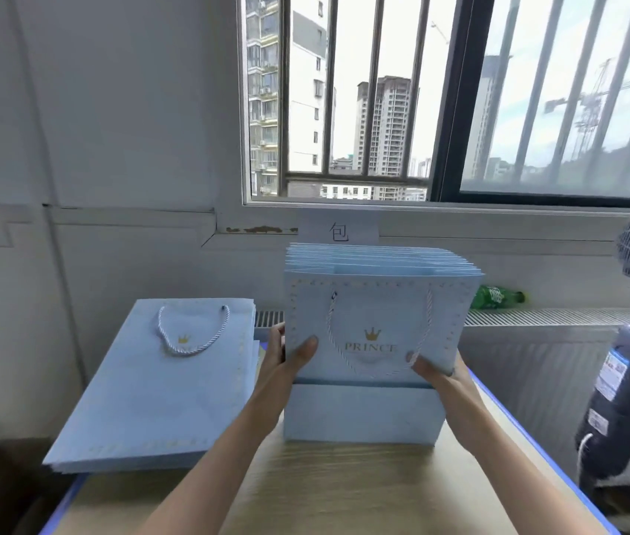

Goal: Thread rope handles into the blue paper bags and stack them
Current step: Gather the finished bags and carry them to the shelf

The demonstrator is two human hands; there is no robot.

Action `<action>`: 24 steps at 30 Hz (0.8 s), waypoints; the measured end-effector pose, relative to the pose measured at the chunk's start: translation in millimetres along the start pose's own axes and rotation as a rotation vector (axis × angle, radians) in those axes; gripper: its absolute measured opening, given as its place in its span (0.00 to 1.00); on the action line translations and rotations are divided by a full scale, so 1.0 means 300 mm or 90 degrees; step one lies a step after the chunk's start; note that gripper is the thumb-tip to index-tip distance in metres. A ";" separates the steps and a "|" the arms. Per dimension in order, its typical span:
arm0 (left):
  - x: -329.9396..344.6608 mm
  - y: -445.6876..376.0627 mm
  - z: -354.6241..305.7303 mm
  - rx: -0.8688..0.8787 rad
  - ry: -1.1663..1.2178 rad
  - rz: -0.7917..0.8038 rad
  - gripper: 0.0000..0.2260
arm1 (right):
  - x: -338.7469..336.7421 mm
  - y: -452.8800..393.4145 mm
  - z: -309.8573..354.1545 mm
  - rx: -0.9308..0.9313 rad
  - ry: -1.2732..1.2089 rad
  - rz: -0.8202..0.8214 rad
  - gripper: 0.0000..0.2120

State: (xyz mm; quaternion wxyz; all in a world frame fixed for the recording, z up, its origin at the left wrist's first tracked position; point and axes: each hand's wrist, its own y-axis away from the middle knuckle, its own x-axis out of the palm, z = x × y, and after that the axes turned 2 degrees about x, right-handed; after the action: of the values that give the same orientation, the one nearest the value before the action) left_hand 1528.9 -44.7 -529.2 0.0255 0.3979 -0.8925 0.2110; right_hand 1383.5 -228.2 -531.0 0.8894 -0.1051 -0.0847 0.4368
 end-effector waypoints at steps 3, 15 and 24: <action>-0.010 -0.033 0.003 -0.024 -0.009 -0.022 0.30 | 0.003 -0.034 0.002 -0.005 0.022 -0.017 0.40; 0.028 -0.119 0.092 0.024 -0.135 -0.240 0.16 | 0.021 -0.200 -0.095 -0.009 0.125 -0.124 0.31; 0.016 -0.122 0.046 -0.283 -0.176 -0.206 0.03 | 0.030 -0.144 -0.051 0.371 0.145 -0.081 0.22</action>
State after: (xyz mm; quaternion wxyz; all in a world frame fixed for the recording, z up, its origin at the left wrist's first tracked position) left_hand 1553.7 -75.2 -527.7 0.0234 0.5446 -0.8368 -0.0521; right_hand 1425.5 -248.5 -533.8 0.9113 0.1111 0.1378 0.3719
